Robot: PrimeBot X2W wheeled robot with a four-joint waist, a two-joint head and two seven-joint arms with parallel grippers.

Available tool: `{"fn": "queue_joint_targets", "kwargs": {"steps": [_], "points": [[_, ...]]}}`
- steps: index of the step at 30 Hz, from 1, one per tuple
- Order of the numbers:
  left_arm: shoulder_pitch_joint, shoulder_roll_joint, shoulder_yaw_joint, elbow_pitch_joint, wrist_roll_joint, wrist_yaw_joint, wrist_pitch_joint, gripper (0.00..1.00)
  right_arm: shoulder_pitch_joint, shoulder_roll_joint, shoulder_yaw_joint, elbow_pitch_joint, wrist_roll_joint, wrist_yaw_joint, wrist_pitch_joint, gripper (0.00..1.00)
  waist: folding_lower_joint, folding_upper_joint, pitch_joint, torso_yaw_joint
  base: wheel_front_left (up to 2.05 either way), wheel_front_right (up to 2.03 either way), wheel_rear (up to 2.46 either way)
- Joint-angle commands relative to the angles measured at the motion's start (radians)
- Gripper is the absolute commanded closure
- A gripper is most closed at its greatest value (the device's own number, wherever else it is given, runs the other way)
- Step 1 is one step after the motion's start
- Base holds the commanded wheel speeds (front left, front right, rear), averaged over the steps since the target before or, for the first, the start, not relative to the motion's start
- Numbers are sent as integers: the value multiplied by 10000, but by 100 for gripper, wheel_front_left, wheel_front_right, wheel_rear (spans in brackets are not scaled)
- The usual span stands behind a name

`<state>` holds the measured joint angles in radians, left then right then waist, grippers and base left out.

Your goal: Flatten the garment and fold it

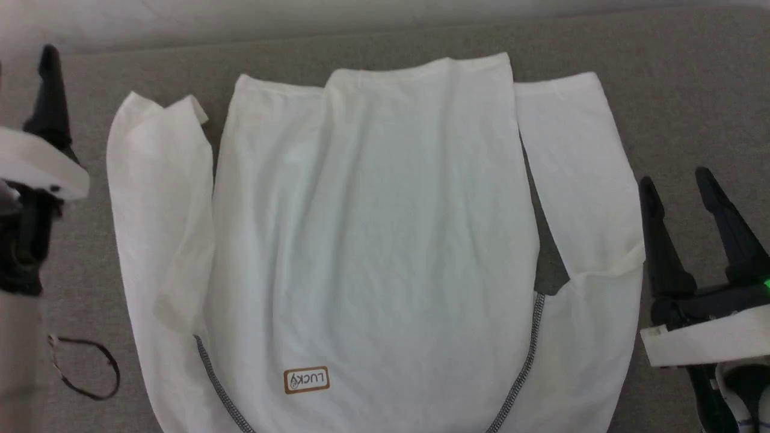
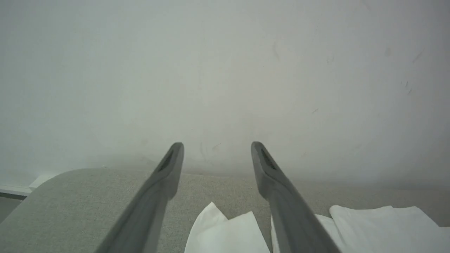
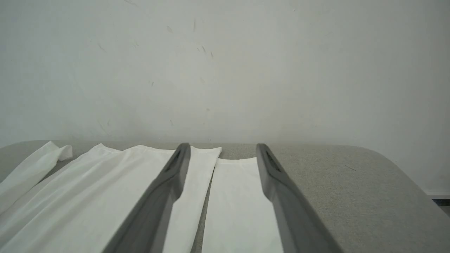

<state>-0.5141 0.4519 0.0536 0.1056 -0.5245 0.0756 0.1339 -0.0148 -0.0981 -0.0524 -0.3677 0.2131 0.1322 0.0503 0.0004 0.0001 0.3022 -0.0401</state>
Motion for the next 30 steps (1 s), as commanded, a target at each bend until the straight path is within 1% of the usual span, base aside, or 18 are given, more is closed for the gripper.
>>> {"fn": "queue_joint_targets", "kwargs": {"steps": [1,5,10,13,15,18,19,20,21,22,23,26,30], "points": [[-713,250,-132,552,-19,-233,277,0,-313,-72,103,86,66,-15,-93,0,-4,-1,1330,-676,0,0,0],[-2185,754,-595,2098,-115,-706,1555,0,-717,-148,358,351,184,-15,-206,0,-4,-1,1839,-1006,0,0,0],[-3122,1435,-939,3629,-424,-1052,3838,0,-951,-155,714,698,333,-15,-377,0,-4,-1,2220,-1474,0,0,0],[-3234,1813,-1055,4195,-573,-1149,4990,0,-966,-133,804,894,413,-15,-465,0,-4,-1,2318,-1683,0,0,0],[-3159,2001,-1171,4454,-613,-1140,5704,0,-949,-110,794,1015,448,-15,-511,0,-4,-1,2345,-1763,0,0,0],[-2968,2159,-1326,4684,-615,-1005,6517,0,-938,-87,792,1148,491,-15,-558,0,-4,-1,2375,-1841,0,0,0],[-2878,2177,-1412,4741,-609,-967,6807,13,-946,-86,796,1177,503,-15,-575,0,-4,-1,2372,-1855,0,0,0],[-2774,2142,-1459,4817,-677,-912,7135,53,-951,-87,799,1205,510,-15,-589,0,-4,-1,2360,-1867,0,0,0],[-2641,2057,-1491,4912,-839,-852,7632,100,-952,-92,802,1235,515,-15,-588,0,-4,-1,2333,-1872,0,0,0],[-2548,2000,-1511,4898,-950,-795,7973,100,-954,-95,798,1256,519,-15,-583,0,-4,-1,2301,-1872,0,0,0],[-2508,1988,-1536,4780,-954,-759,8045,100,-954,-98,790,1266,522,-15,-574,0,-4,-1,2274,-1866,0,0,0],[-2402,2024,-1615,4419,-762,-668,7744,100,-938,-107,746,1301,517,-15,-528,0,-4,-1,2109,-1788,0,0,0],[-2292,2122,-1647,4102,-573,-613,7305,100,-814,-91,627,1358,491,-15,-471,0,-4,-1,1544,-1575,0,0,0]]}}
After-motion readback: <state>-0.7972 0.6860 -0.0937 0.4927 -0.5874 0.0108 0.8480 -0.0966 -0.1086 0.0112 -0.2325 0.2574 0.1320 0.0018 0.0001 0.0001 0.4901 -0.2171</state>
